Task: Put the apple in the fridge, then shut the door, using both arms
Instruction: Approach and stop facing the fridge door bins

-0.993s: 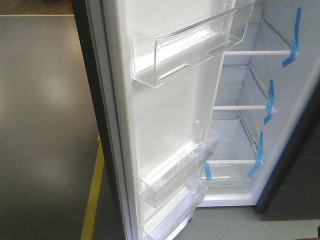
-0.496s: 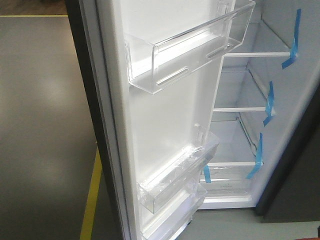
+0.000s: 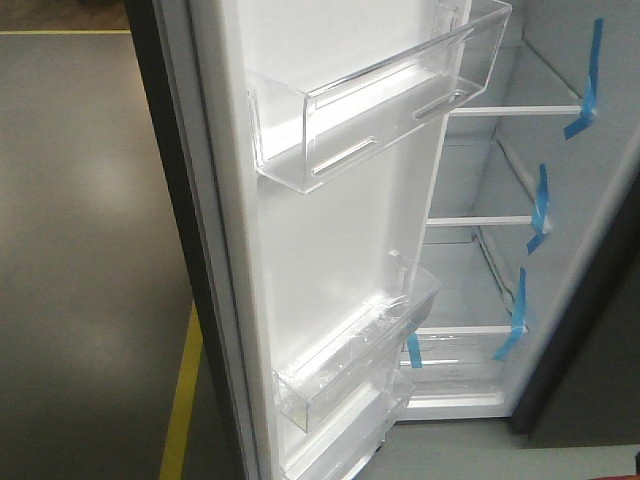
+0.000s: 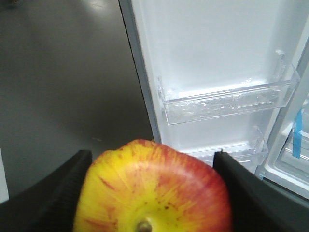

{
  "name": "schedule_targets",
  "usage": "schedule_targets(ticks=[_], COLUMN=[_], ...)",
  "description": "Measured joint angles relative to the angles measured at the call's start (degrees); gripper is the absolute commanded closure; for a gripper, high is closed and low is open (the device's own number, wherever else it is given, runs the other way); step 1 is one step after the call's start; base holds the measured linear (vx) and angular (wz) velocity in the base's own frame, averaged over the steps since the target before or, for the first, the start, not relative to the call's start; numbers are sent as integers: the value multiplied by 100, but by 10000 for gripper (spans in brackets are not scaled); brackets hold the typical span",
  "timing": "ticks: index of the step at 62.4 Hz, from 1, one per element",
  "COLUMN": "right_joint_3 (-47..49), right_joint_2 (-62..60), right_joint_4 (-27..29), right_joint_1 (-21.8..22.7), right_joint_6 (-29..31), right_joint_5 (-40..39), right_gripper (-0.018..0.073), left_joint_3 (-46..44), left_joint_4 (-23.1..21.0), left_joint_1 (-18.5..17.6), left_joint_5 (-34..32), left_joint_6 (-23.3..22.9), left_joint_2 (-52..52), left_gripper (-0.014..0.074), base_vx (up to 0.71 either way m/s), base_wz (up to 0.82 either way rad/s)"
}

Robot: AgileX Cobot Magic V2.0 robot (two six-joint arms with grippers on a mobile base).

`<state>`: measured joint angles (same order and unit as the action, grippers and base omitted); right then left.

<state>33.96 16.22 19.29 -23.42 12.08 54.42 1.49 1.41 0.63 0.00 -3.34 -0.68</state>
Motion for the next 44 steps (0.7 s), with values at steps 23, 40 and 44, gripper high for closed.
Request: schedule_targets(ticks=[23,40,44], right_joint_3=[0,0,0], right_joint_2=[0,0,0], right_joint_4=[0,0,0], right_joint_1=[0,0,0], right_joint_6=[0,0,0], right_joint_5=[0,0,0], right_gripper=[166,166,166], left_joint_3=[0,0,0], left_joint_4=[0,0,0], left_joint_1=[0,0,0], left_joint_5=[0,0,0], left_joint_6=[0,0,0], left_joint_2=[0,0,0], left_gripper=[603,603,603], base_vx=[2,1,0], base_wz=[0,0,0])
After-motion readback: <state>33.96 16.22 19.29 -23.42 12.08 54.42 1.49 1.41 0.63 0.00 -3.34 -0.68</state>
